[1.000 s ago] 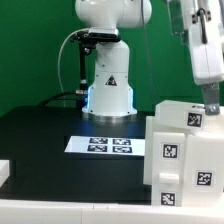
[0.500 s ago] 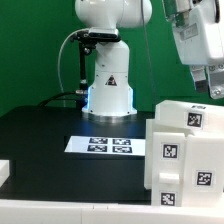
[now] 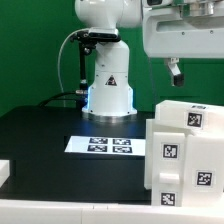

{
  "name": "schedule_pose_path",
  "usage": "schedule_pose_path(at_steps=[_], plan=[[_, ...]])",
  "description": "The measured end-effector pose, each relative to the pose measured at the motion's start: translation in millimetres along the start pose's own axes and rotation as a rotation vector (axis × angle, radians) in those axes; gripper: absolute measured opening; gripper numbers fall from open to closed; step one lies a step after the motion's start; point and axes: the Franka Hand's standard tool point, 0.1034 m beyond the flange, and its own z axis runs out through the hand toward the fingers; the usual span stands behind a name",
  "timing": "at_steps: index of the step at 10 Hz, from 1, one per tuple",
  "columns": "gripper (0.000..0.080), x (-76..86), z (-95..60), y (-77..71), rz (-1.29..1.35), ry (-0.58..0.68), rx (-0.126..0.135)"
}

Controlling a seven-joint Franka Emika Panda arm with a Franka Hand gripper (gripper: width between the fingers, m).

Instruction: Assemble cabinet

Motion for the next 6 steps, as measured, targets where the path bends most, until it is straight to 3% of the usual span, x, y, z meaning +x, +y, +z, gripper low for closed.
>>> schedule_pose_path(at_steps=[3, 4, 6], plan=[[0.0796, 1.1, 0.0, 0.9, -0.232, 0.000, 0.000], [0.0796, 2.4, -0.1, 2.8, -0.441, 0.006, -0.015], [0.0796, 0.0, 0.9, 1.3, -0.771, 0.001, -0.016]])
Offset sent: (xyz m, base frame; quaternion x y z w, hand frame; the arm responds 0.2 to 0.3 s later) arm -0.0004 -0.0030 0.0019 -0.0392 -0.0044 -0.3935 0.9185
